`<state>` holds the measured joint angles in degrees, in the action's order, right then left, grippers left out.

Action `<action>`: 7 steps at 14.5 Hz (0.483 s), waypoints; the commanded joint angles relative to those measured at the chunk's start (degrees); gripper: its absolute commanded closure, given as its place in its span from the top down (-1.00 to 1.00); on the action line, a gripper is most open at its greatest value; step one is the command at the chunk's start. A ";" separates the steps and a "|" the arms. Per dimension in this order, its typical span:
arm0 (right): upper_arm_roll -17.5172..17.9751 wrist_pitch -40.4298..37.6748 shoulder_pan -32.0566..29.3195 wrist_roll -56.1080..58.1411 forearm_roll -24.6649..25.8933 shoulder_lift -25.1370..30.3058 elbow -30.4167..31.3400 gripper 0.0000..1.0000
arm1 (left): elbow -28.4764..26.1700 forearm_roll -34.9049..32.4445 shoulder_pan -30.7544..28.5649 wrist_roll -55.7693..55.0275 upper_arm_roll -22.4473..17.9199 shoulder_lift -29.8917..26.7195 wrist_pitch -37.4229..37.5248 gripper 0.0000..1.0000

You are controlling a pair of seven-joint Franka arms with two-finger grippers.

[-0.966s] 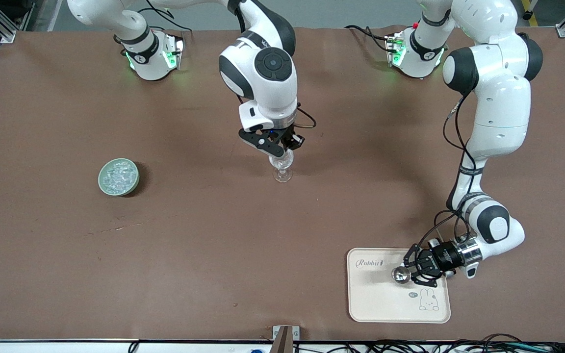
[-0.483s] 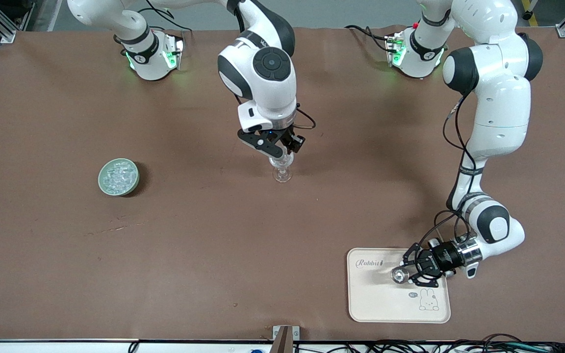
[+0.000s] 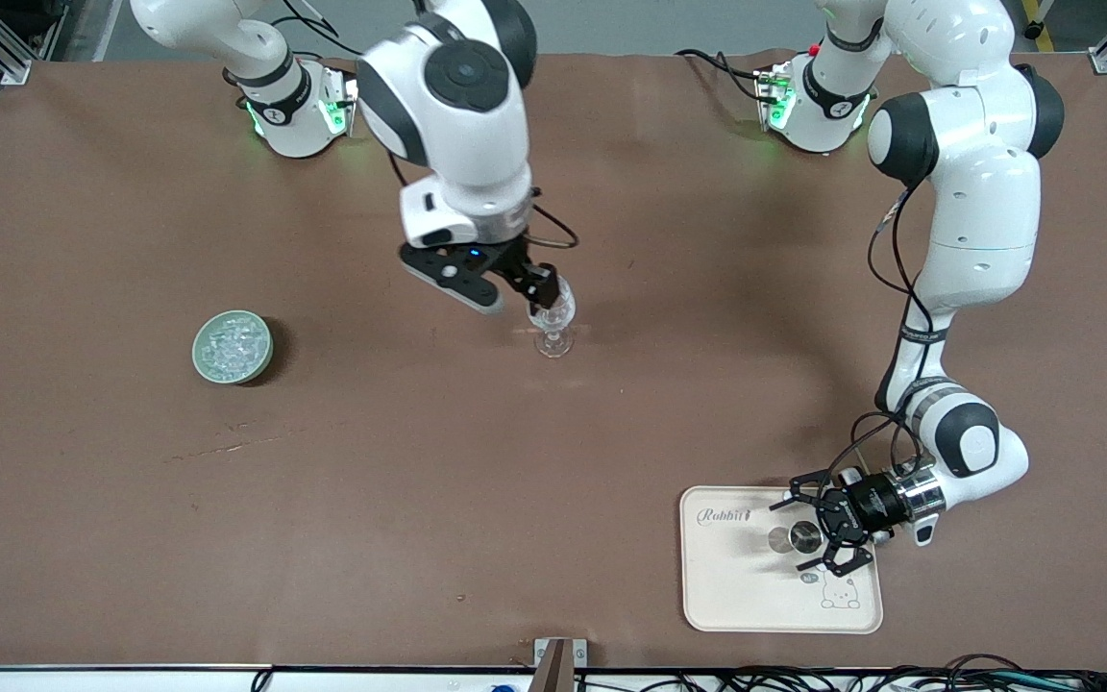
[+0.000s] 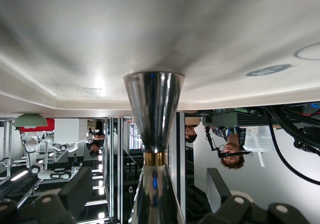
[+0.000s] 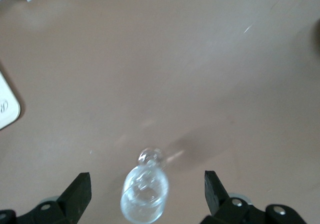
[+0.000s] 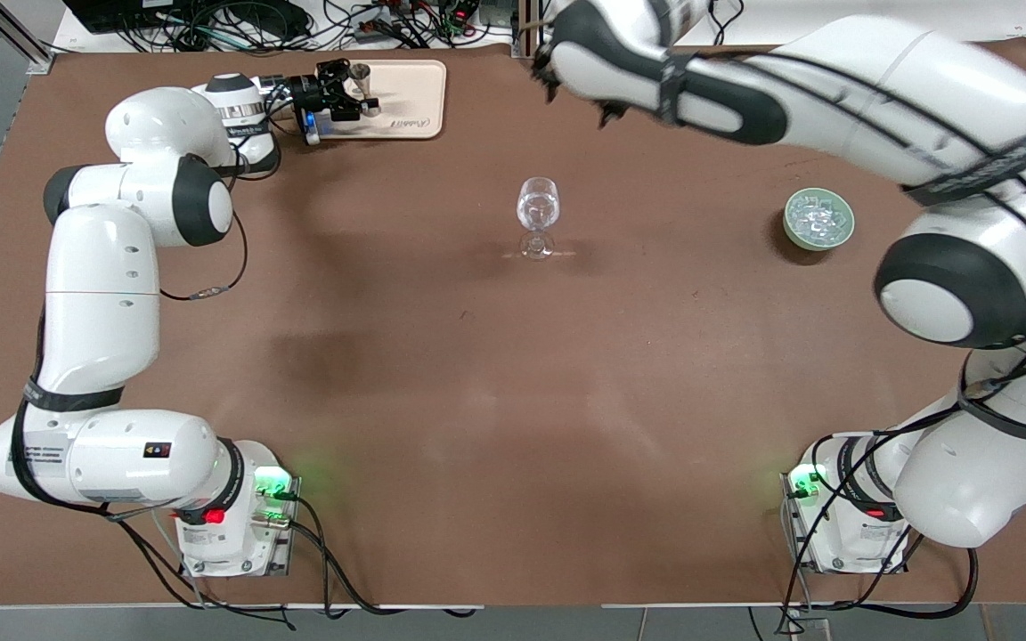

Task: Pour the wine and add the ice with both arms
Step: 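Open the left gripper on the tray while the right gripper withdraws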

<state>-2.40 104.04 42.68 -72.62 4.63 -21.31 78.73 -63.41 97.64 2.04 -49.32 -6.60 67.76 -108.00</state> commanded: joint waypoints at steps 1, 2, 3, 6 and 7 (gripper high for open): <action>0.65 -2.61 -4.61 4.23 2.57 5.39 1.51 1.00 | 0.05 -0.77 -0.63 0.10 -0.26 -0.43 2.87 1.00; 0.65 -3.84 -6.02 5.98 3.70 6.36 1.51 1.00 | -0.04 -2.26 -0.81 -0.16 -0.52 -0.78 4.01 1.00; 0.73 -6.20 -7.68 8.00 5.63 7.77 1.51 1.00 | -0.39 -3.93 -1.07 -0.25 -0.52 -1.57 4.63 1.00; 2.48 -9.64 -16.29 16.34 6.62 11.46 1.60 1.00 | -1.98 -7.36 -2.56 -0.34 -1.04 -4.03 6.56 1.00; 2.84 -10.00 -18.92 20.11 6.35 12.51 1.60 1.00 | -1.98 -8.33 -2.57 -0.34 -2.61 -4.30 8.66 1.00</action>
<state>-2.08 94.82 29.16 -57.91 10.14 -12.00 78.63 -63.37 91.64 -0.13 -49.33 -7.31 65.97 -102.48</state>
